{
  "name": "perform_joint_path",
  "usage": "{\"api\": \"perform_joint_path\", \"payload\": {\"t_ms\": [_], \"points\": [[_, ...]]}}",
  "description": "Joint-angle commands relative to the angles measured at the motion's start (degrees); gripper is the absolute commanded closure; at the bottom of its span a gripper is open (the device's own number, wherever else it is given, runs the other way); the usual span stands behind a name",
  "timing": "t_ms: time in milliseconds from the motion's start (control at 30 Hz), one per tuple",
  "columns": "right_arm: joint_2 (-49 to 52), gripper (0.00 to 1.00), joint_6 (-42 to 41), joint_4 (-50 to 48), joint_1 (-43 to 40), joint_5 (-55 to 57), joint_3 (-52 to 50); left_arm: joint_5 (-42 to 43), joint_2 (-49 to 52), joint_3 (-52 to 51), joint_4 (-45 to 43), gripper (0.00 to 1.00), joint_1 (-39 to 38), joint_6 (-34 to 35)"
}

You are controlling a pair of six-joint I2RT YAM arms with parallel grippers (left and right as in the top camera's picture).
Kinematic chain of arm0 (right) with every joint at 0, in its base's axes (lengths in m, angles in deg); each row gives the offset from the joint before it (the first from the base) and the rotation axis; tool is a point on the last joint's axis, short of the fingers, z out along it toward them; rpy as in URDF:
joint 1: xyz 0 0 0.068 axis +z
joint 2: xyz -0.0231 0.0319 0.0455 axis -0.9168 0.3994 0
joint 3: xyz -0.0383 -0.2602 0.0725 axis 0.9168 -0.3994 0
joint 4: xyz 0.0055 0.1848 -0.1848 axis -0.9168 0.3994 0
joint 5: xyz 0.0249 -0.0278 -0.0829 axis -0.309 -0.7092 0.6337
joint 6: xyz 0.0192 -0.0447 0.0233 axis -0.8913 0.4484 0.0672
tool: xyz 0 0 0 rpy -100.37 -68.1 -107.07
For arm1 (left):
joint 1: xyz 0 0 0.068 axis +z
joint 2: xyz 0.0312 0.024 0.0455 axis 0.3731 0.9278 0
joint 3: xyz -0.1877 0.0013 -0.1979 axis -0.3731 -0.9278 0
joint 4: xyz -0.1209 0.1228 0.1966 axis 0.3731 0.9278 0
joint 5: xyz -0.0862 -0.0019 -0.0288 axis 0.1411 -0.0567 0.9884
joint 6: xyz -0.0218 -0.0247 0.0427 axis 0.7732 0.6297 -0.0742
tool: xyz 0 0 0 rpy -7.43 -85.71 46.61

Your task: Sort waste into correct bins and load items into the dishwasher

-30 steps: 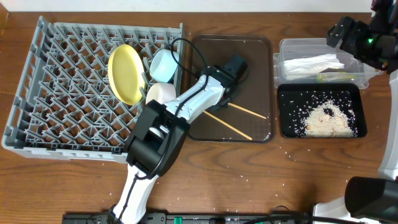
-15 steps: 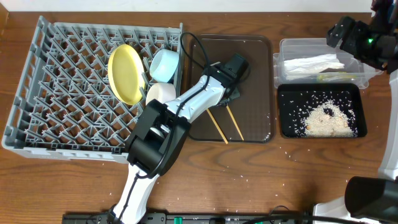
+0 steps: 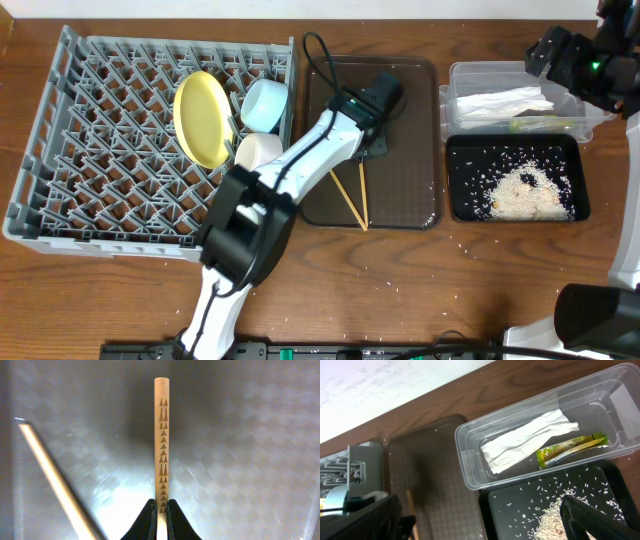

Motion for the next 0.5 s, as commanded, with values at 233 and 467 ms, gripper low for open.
{"api": "perform_joint_path", "payload": {"t_ms": [233,467], "points": [[0.0,0.01,-0.3,0.1,0.1,0.2,0.2,-6.3,-21.1,1.9,15.4,0.93,4.6,-17.9],[0.0,0.01,-0.3,0.1,0.1,0.2,0.2,-18.0,-24.8,1.4,24.9,0.92,13.9,-23.0]]}}
